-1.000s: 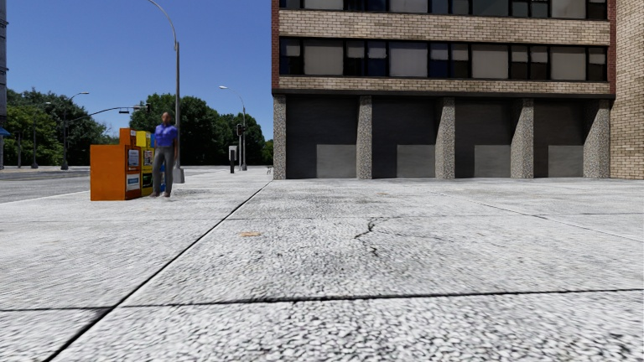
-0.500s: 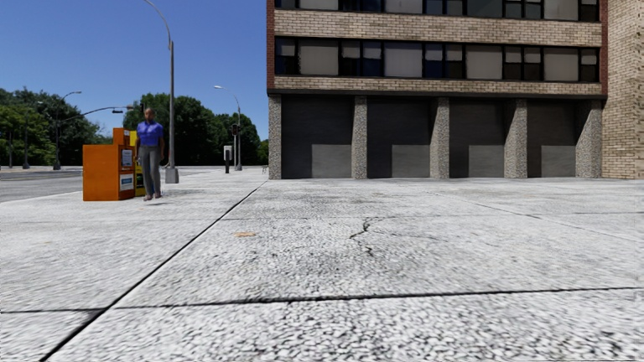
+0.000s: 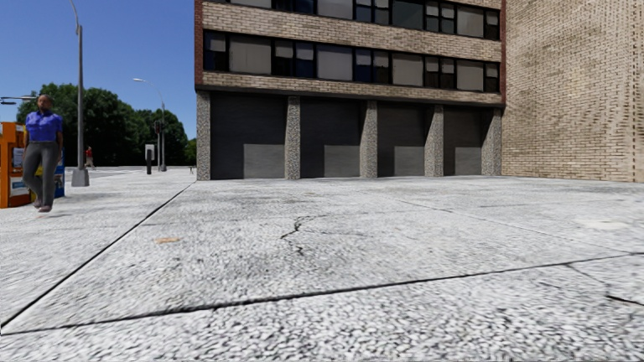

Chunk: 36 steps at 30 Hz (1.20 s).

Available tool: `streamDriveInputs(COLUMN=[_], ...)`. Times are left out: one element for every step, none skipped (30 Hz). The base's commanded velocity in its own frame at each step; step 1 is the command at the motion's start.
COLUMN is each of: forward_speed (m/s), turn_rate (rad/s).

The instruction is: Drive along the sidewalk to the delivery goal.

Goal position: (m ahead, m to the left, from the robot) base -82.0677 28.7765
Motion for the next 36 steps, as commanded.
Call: streamDriveInputs(forward_speed=[0.0, 0.0, 0.0, 0.04, 0.04, 0.15, 0.22, 0.29, 0.29, 0.36, 0.42, 0.46, 0.46, 0.49, 0.54, 0.54, 0.64, 0.69, 0.71, 0.72, 0.81, 0.81, 0.85, 0.87, 0.87, 0.91, 0.95, 1.01, 1.01, 1.04, 1.06, 1.09, 1.09, 1.13, 1.22, 1.39], turn_rate=[-0.61, -0.61, -0.61, -0.61, -0.61, -0.61, -0.61, -0.63, -0.63, -0.65, -0.67, -0.68, -0.68, -0.68, -0.68, -0.68, -0.68, -0.68, -0.68, -0.68, -0.7, -0.7, -0.7, -0.71, -0.71, -0.71, -0.72, -0.72, -0.72, -0.72, -0.72, -0.72, -0.72, -0.72, -0.72, -0.74])
